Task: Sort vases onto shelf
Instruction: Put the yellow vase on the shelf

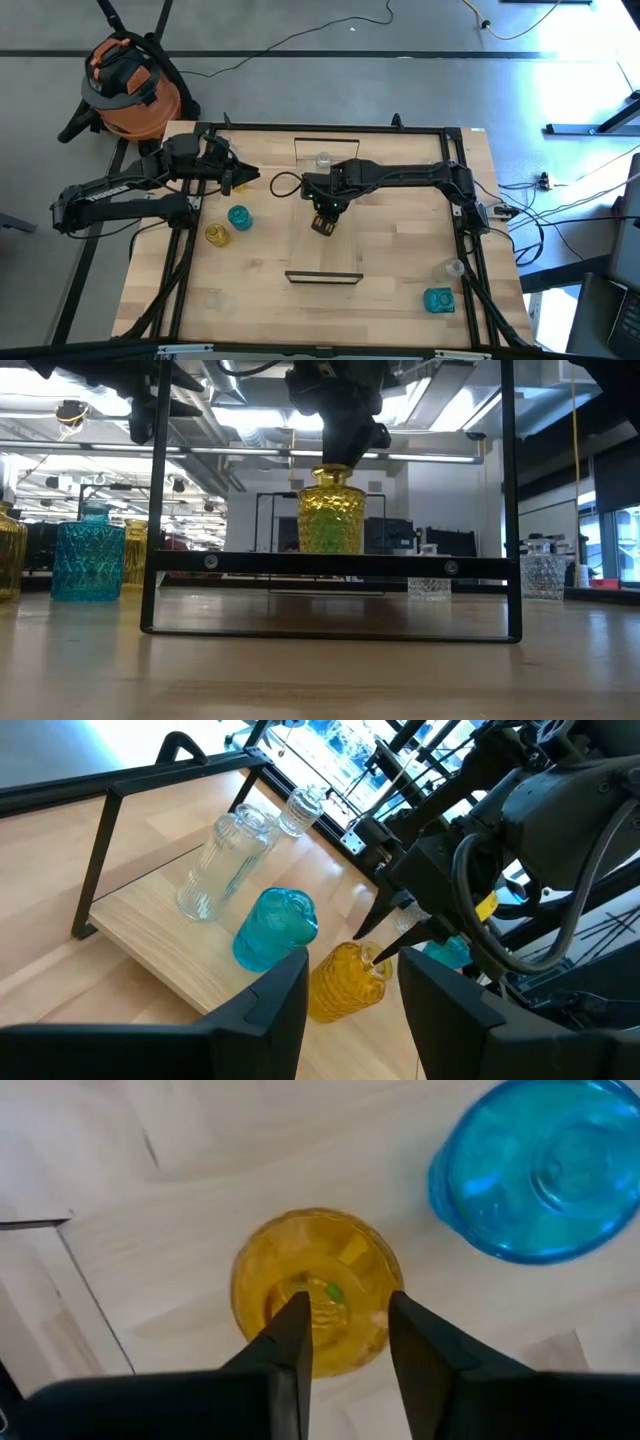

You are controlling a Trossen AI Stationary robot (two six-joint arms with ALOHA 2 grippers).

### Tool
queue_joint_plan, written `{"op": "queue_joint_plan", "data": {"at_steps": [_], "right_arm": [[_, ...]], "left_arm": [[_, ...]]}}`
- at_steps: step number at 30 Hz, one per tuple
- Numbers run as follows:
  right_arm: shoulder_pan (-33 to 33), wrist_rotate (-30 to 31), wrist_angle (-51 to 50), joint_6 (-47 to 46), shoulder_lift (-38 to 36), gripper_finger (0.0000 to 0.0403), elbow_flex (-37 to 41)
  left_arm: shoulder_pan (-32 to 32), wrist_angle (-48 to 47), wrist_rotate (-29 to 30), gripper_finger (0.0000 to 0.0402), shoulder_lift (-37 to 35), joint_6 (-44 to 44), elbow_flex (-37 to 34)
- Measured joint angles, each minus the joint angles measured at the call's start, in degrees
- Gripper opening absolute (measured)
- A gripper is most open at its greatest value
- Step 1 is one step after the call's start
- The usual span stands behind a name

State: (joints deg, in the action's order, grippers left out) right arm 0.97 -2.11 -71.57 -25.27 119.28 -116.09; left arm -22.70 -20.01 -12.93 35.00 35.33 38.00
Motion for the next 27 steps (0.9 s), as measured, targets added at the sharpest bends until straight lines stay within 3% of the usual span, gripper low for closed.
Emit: {"op": "queue_joint_plan", "data": {"at_steps": [5,15,20,23,27], "right_arm": [[0.1,0.4,-6.7,-0.2,-2.3,0.0095,0.0],[-0.5,13.1,-7.7,-2.1,-10.8,0.0095,0.0],[-1.9,5.5,-6.9,-1.6,-11.0,0.0095,2.4],[-1.8,3.4,-5.9,-1.5,-10.7,0.0095,8.0],[-1.7,-3.7,-2.3,-2.1,-10.6,0.0095,16.6]], "left_arm": [[0.0,0.0,0.0,0.0149,0.0,0.1,0.0],[0.0,0.0,0.0,0.0149,-0.1,-0.7,0.0],[0.0,-0.1,0.7,0.0149,-0.1,-1.5,0.0],[0.0,-0.1,1.2,0.0149,-0.1,-1.5,0.0],[0.0,-0.1,1.3,0.0149,-0.1,-1.5,0.0]]}}
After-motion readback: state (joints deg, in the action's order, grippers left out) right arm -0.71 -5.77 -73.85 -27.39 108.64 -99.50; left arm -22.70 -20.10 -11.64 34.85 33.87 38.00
